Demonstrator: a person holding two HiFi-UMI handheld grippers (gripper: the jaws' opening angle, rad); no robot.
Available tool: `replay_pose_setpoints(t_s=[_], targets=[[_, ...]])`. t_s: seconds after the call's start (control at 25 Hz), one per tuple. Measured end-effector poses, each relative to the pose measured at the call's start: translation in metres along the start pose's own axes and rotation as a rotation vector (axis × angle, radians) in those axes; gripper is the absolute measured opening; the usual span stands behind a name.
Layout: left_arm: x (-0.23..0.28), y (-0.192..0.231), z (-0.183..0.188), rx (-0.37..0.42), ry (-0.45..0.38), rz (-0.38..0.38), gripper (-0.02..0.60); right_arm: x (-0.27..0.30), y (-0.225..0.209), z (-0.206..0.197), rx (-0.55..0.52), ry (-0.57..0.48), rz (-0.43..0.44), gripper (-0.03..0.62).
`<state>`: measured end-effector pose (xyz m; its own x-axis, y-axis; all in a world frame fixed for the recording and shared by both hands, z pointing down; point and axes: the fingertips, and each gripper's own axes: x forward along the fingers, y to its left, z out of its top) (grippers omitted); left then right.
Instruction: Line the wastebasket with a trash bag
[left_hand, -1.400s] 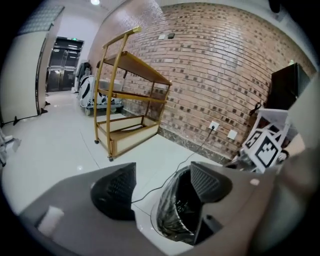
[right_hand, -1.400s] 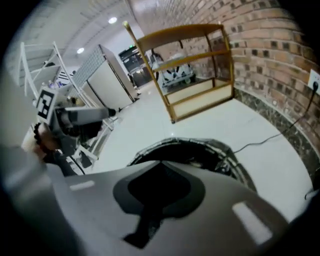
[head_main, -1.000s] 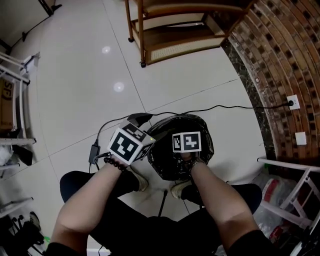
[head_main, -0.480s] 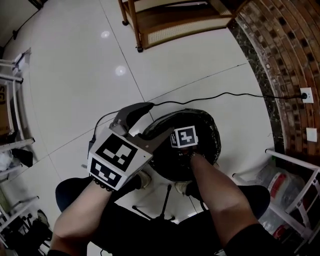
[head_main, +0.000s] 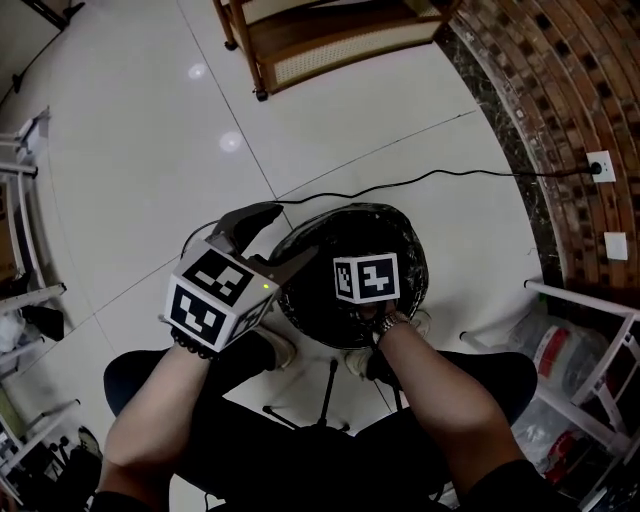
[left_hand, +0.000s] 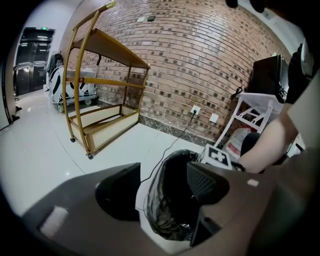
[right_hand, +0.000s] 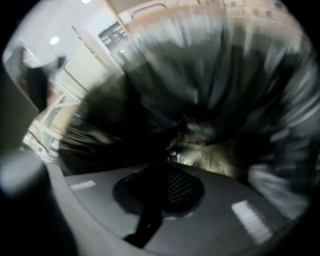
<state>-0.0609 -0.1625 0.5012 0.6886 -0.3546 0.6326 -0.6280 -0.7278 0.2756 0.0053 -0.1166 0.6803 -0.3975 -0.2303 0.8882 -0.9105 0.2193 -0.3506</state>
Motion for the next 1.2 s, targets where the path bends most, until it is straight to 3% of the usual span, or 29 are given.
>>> replay_pose_setpoints(t_s=[0.28,0.44,0.52,0.64,0.76,0.84,0.92,1.0,1.08,1.2], targets=[[0.0,-0.015,-0.023,0.012,0.05,-0.021,0.296,-0.109,0.018,0.039,-0.07,-0.232,0.056,0.021],[-0.002,-0.038,-0.029,0.067,0.074,-0.093,0.296,-0.123,0.023,0.053,-0.27,-0.244,0.072,0.021],[-0.001,-0.056,-0.038,0.147,0.116,-0.146,0.296,-0.118,0.033,0.058,-0.422,-0.216,0.088,0.021],[-0.001,-0.094,-0.059,0.343,0.197,-0.246,0.296,-0.099,0.046,0.053,-0.6,-0.119,0.131,0.012],[-0.002,-0.132,-0.083,0.554,0.261,-0.336,0.295,-0.091,0.053,0.048,-0.646,-0.06,0.171,0.012],[-0.003,-0.152,-0.102,0.652,0.309,-0.385,0.295,-0.105,0.062,0.045,-0.632,-0.067,0.228,0.012],[-0.002,-0.164,-0.125,0.708,0.377,-0.419,0.295,-0.13,0.07,0.032,-0.646,-0.06,0.308,0.028],[-0.001,-0.168,-0.14,0.755,0.428,-0.428,0.295,-0.157,0.073,0.004,-0.716,-0.015,0.372,0.133],[0.0,-0.167,-0.148,0.798,0.459,-0.414,0.268,-0.173,0.072,-0.031,-0.839,0.054,0.386,0.181],[0.003,-0.165,-0.157,0.857,0.49,-0.375,0.231,-0.177,0.071,-0.083,-1.051,0.157,0.357,0.189]])
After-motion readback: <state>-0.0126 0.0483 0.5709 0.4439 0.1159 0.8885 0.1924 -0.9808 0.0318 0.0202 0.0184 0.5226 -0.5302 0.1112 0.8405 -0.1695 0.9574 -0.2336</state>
